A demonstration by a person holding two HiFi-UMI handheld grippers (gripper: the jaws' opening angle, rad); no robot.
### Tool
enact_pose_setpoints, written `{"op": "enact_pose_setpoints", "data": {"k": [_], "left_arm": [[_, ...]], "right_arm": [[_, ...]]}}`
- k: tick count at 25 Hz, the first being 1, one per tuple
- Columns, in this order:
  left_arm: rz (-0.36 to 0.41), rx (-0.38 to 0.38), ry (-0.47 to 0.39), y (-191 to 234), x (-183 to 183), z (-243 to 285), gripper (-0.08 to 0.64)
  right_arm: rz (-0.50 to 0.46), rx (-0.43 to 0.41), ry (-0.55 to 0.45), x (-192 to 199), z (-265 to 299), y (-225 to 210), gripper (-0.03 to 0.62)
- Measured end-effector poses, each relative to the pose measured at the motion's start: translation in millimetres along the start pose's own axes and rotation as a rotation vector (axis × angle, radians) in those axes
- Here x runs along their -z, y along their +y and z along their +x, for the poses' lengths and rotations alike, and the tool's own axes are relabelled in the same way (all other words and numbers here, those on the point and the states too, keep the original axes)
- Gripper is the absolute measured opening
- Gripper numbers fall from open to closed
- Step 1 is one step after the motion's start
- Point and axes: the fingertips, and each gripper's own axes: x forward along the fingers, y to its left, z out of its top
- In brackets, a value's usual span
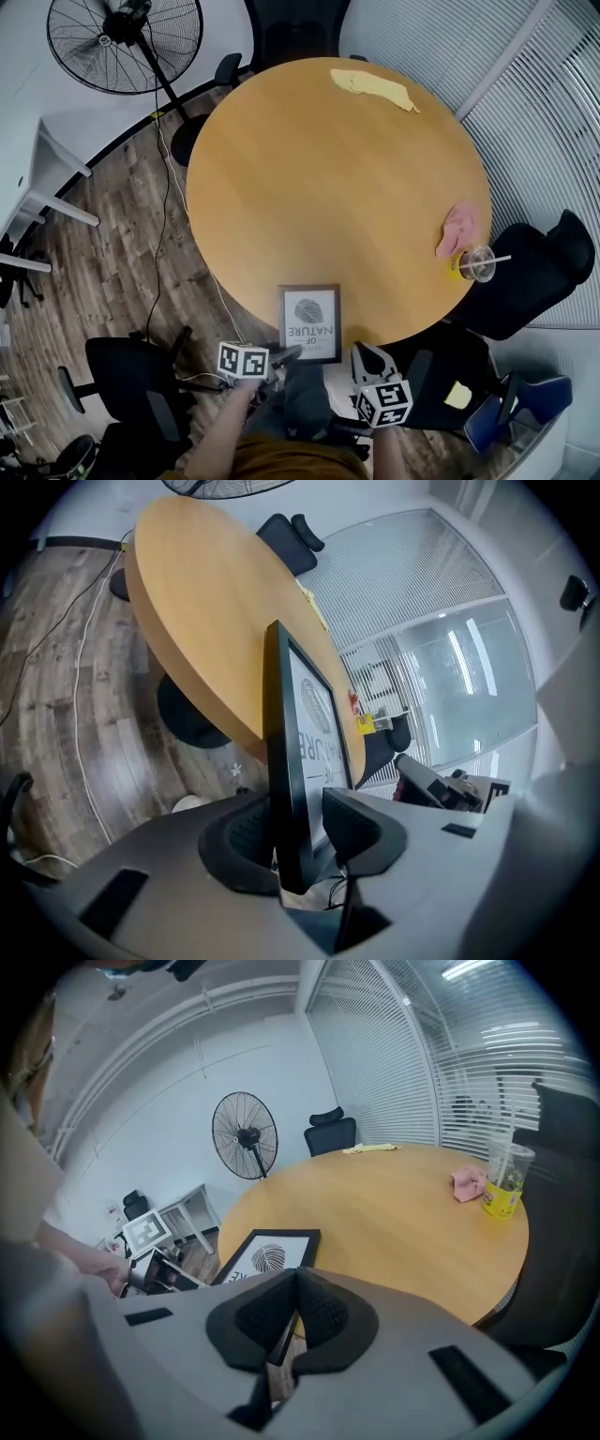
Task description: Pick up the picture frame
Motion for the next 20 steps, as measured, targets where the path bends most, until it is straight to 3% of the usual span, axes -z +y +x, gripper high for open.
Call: {"op": "enact_pose_setpoints", "data": {"k": [4, 13, 20], "left_arm": [[0.017, -0.011, -0.013, -3.7, 0.1, -4.1, 0.139], [-0.034, 0.133, -0.122, -43.1, -17.2, -11.6, 0.052], [-0.022, 0.144, -0.154, -53.6, -23.9, -18.6, 0.046]], "right_arm": [[-0.008, -0.005, -0.007, -3.0, -0.2, 4.3, 0.012], [-0.021, 0.008, -0.042, -9.5, -10.5, 13.1, 0.012], [-0.013, 0.036, -0.093, -20.3, -22.7, 12.0, 0.012]]}}
